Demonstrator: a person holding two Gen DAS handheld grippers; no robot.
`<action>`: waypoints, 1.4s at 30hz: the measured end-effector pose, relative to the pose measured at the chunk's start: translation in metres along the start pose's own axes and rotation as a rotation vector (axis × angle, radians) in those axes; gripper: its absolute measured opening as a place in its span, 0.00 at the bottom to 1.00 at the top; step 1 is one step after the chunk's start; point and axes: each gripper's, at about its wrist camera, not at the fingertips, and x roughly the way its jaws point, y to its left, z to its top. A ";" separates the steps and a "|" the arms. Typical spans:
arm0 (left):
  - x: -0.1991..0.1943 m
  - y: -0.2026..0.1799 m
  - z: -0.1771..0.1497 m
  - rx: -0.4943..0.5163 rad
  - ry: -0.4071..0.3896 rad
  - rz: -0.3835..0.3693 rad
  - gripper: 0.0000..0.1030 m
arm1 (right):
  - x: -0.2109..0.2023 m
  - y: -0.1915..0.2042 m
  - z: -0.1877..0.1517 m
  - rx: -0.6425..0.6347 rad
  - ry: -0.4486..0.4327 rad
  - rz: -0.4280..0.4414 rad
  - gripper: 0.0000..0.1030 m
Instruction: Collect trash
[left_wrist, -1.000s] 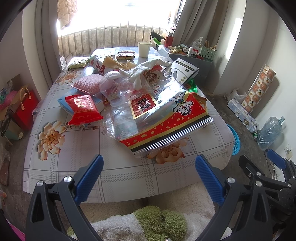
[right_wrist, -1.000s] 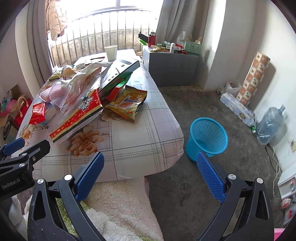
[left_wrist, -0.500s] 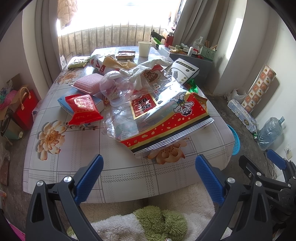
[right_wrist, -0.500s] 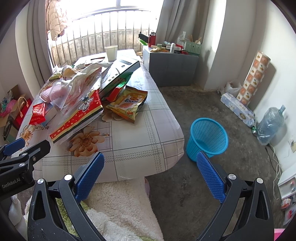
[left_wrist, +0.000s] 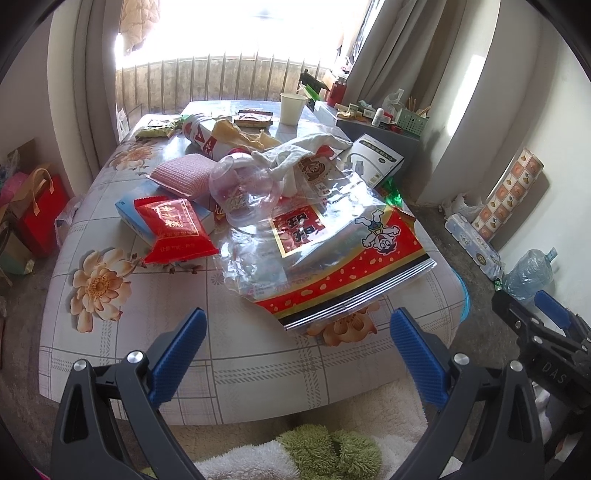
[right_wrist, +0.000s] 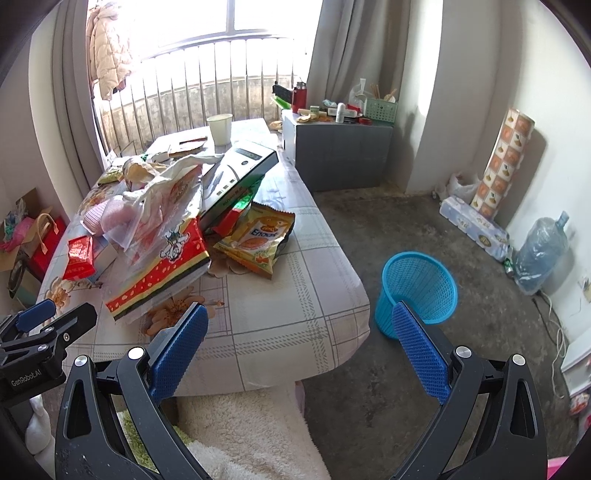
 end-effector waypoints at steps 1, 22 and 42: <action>-0.002 0.007 0.002 -0.007 -0.023 -0.011 0.95 | -0.002 0.002 0.006 0.008 -0.025 0.007 0.93; 0.076 0.113 0.071 -0.080 0.022 0.152 0.81 | 0.012 0.065 0.062 -0.008 -0.195 0.159 0.92; 0.064 0.128 0.058 -0.113 0.085 -0.012 0.15 | 0.047 0.116 0.106 0.078 0.026 0.555 0.73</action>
